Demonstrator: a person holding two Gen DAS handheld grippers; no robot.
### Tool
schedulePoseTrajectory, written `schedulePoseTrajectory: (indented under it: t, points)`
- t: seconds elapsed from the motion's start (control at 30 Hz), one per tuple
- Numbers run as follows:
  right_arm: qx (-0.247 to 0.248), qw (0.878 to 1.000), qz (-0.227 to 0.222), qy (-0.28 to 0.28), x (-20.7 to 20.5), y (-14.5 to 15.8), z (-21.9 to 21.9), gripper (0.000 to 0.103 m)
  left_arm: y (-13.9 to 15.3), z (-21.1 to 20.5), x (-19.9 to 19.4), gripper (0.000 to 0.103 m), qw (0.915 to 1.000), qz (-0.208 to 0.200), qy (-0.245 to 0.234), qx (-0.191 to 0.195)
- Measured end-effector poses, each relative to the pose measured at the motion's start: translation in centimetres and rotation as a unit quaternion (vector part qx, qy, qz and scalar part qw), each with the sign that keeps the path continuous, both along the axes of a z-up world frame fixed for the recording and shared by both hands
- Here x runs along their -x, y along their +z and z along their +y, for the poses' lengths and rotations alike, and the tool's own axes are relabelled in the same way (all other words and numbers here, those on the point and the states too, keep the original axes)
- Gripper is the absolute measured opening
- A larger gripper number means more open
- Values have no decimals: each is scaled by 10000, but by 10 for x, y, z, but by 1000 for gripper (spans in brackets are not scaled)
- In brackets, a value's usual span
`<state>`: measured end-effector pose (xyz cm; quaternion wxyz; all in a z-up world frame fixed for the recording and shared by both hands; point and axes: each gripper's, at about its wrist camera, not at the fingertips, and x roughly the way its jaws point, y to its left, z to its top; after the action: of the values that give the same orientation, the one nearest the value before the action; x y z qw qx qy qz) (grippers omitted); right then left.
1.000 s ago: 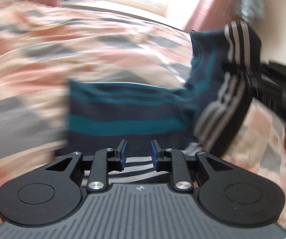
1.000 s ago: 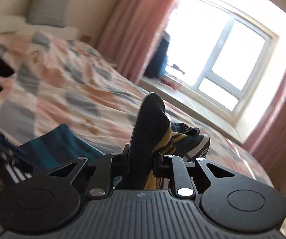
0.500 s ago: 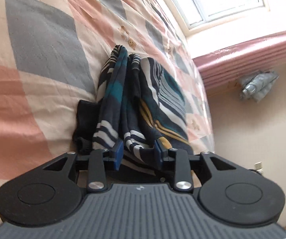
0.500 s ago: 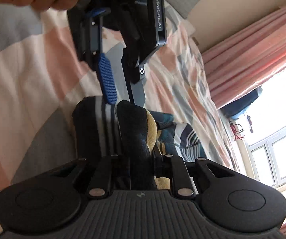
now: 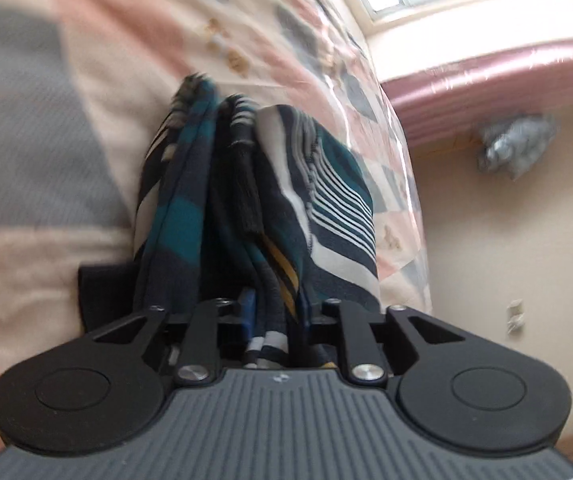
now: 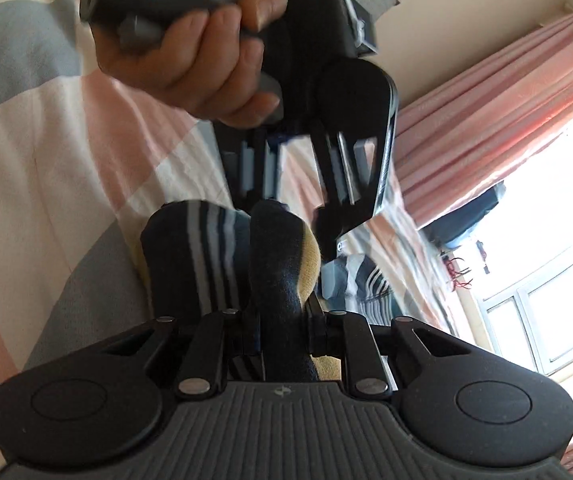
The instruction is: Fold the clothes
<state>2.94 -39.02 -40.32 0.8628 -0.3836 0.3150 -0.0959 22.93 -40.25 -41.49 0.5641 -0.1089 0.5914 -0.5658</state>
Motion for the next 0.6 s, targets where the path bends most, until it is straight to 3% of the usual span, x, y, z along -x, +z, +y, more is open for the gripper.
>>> schedulePoseTrajectory:
  t: [0.1,0.17,0.37,0.43,0.53,0.6]
  points:
    - [-69,9994,-341,17,-3,12,-1,20,37,12,10,15,9944,-962,-155,403]
    - [-104,9990,-409,119,-6,14,2,20,50,22,12,15,9888,-1393,-179,506]
    - [-147,9996,11,233,12,-18,37,20,17,36,14,14,9884,-1512,-114,107]
    - [-22,9996,-17,299,15,-25,40,20,16,42,17,9,9857,-1680,-76,82]
    - [49,9978,-590,282,23,-12,41,20,38,54,23,8,9768,-2054,21,611]
    - [-56,9977,-610,291,21,-10,38,20,47,54,24,8,9707,-2291,-36,722]
